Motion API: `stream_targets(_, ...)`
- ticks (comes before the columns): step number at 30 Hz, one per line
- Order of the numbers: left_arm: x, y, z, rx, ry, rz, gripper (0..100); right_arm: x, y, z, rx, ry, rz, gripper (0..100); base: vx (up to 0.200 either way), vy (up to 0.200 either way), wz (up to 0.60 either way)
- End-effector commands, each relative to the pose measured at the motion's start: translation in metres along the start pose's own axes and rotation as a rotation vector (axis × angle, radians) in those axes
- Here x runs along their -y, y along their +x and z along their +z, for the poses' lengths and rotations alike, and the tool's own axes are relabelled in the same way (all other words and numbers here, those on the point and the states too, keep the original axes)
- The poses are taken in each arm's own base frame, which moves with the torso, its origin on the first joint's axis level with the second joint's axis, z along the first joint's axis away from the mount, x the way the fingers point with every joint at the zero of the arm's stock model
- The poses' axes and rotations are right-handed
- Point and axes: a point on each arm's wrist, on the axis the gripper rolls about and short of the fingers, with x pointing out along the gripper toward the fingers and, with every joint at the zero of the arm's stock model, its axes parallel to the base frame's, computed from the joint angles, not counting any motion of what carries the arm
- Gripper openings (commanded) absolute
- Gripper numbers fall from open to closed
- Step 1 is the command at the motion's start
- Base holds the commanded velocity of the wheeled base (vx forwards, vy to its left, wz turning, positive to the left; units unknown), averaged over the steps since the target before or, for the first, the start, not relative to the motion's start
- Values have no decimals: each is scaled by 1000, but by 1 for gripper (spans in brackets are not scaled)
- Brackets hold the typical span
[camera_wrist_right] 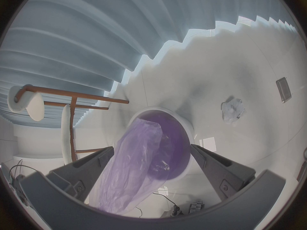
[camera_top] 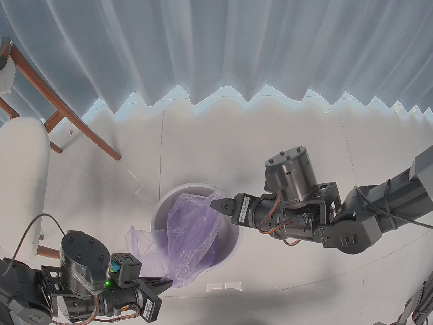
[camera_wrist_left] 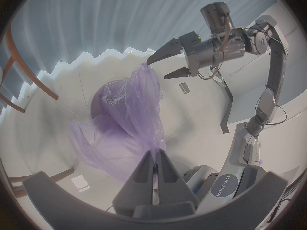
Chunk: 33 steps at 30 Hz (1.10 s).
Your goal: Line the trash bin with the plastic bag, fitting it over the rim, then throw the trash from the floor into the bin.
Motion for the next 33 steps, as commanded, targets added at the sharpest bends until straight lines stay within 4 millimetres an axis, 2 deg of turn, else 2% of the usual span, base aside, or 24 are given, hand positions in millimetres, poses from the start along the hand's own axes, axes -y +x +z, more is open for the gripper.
stream_targets(1,2,0,-2,-9,9,-6,0,-3,16,7,-1,-5,-12,100,0,0,0)
stream_targets(7,9,0,-6,-24,33,-33,0,-4,30,7,-5,-10,-19,100,0,0,0)
stream_targets(11,9,0,-6,-24,33,-33,0,-7,30,7,-6,-15,-13,100,0,0,0)
stream_targets(17,7,1,-6,-22,27,-5,0,-2,21,6,-16,-13,-29,100,0,0,0)
stream_targets(23,7,1,-5,-17,25,9,0,14,2,-12,-79,-26,-79,100,0,0,0)
stream_targets(33,3,-2,0,15,10,43,0,30,1,-25,-121,-27,-127,100,0,0,0)
